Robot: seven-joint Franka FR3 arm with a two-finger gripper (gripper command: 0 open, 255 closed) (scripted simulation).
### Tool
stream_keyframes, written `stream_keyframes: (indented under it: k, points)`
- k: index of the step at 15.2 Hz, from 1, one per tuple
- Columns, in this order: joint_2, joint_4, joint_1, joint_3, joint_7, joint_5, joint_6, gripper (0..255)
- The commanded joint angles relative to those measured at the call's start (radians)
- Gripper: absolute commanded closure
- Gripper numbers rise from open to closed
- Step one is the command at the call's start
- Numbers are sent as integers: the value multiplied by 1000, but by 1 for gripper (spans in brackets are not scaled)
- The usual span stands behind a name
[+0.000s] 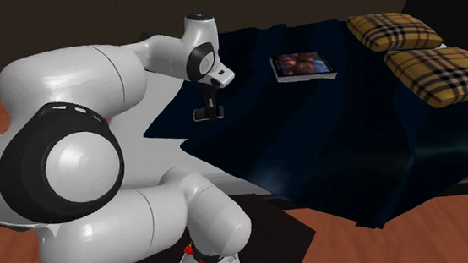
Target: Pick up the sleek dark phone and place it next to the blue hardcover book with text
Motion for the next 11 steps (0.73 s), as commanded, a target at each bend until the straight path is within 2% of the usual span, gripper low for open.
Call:
stream_keyframes:
  k: [1,6,11]
  points:
    - [69,44,-46,5,-15,-29,24,255]
    - [264,174,-165,34,-33,-122,85,255]
    - [469,328,-267,73,-9,-249,120,255]
